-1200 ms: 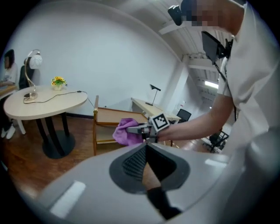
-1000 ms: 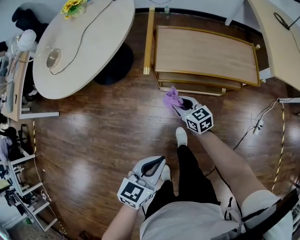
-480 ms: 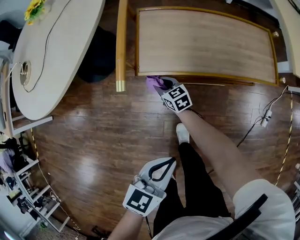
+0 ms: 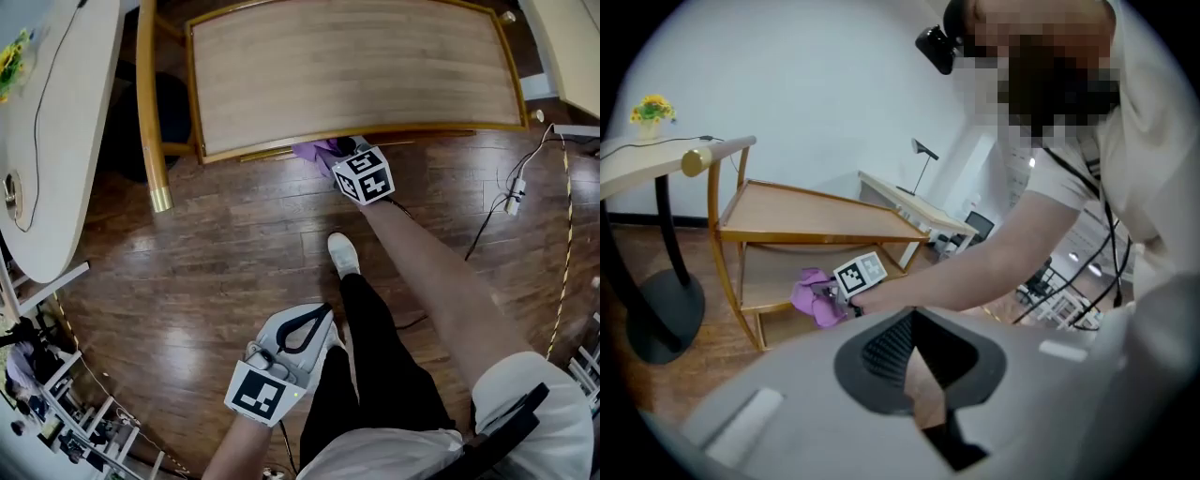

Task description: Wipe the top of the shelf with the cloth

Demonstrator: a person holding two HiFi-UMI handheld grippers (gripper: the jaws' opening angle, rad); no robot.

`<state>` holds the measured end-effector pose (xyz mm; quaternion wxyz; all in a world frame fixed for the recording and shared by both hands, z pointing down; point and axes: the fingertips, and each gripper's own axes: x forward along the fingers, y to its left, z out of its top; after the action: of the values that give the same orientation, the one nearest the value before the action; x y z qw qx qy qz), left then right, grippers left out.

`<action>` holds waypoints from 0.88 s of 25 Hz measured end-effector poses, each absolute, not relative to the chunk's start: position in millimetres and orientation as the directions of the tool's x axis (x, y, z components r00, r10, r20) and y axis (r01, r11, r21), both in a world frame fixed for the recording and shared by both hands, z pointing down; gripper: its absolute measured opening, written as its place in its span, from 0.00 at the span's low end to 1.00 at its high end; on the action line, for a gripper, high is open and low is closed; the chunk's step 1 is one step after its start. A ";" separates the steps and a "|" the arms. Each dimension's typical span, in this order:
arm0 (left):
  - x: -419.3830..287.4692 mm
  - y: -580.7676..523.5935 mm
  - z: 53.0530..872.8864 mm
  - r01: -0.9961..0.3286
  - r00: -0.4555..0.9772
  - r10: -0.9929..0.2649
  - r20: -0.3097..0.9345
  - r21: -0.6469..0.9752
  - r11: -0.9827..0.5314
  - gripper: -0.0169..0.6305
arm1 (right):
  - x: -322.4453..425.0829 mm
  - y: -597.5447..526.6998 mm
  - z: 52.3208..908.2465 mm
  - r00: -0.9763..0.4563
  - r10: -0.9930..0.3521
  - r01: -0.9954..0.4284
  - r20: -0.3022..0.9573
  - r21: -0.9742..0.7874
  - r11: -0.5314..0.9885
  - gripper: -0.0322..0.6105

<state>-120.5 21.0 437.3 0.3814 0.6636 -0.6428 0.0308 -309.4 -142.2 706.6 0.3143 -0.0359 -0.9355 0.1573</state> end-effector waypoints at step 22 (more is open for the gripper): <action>-82.9 -36.7 445.6 -0.872 0.366 -0.779 0.509 0.480 -0.096 0.06 | -102.7 -409.3 702.7 -0.646 -0.313 -0.450 0.696 -0.015 0.893 0.19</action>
<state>-82.9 -36.7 445.6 0.3724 0.7376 -0.5598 0.0623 -102.7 -409.3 702.7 0.3640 0.2114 -0.9023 0.0936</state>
